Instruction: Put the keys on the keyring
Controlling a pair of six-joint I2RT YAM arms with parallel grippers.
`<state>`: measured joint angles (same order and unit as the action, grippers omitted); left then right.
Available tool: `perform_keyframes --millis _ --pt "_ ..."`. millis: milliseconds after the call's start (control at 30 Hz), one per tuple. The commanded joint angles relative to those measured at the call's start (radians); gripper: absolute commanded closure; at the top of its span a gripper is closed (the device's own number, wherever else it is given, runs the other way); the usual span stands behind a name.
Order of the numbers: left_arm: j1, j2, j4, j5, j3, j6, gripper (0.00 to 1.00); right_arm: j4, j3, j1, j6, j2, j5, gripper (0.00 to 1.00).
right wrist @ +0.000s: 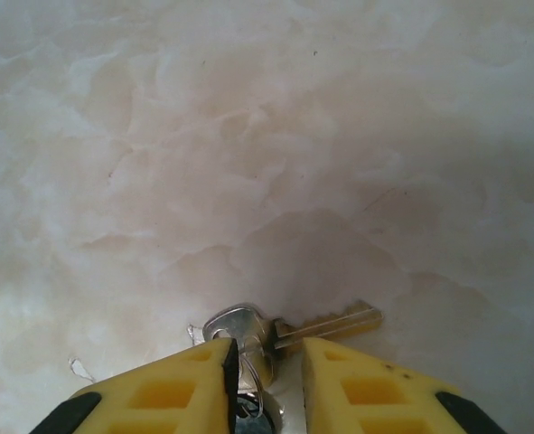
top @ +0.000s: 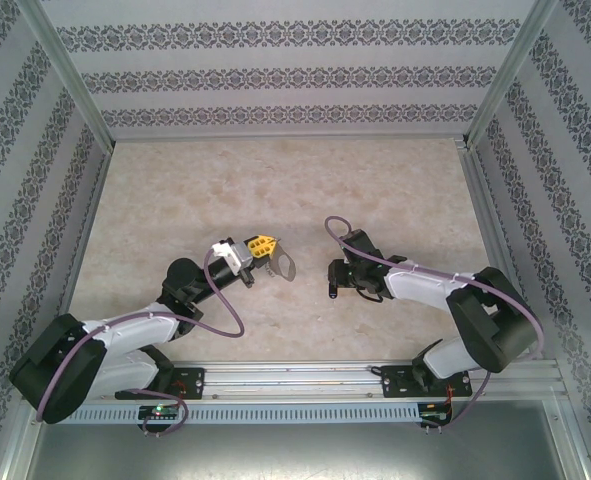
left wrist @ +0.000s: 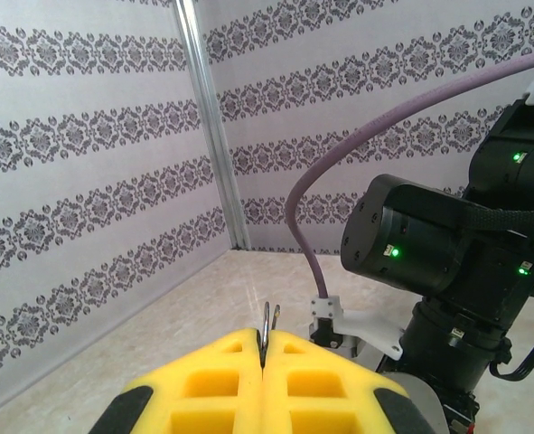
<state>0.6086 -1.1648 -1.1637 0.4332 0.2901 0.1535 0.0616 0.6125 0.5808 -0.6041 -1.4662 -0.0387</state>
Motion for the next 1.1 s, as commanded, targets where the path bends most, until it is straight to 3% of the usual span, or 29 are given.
perform_keyframes --millis 0,433,1067 --pt "0.013 -0.004 -0.062 0.008 0.018 -0.013 1.00 -0.027 0.006 0.013 -0.011 -0.018 -0.005 0.74" --pt "0.013 -0.033 -0.085 0.010 0.027 -0.014 1.00 -0.044 -0.003 0.014 -0.003 -0.024 -0.033 0.81" --pt "0.013 -0.036 -0.077 0.018 0.042 -0.020 1.00 -0.047 -0.051 0.017 -0.006 0.021 -0.036 0.78"
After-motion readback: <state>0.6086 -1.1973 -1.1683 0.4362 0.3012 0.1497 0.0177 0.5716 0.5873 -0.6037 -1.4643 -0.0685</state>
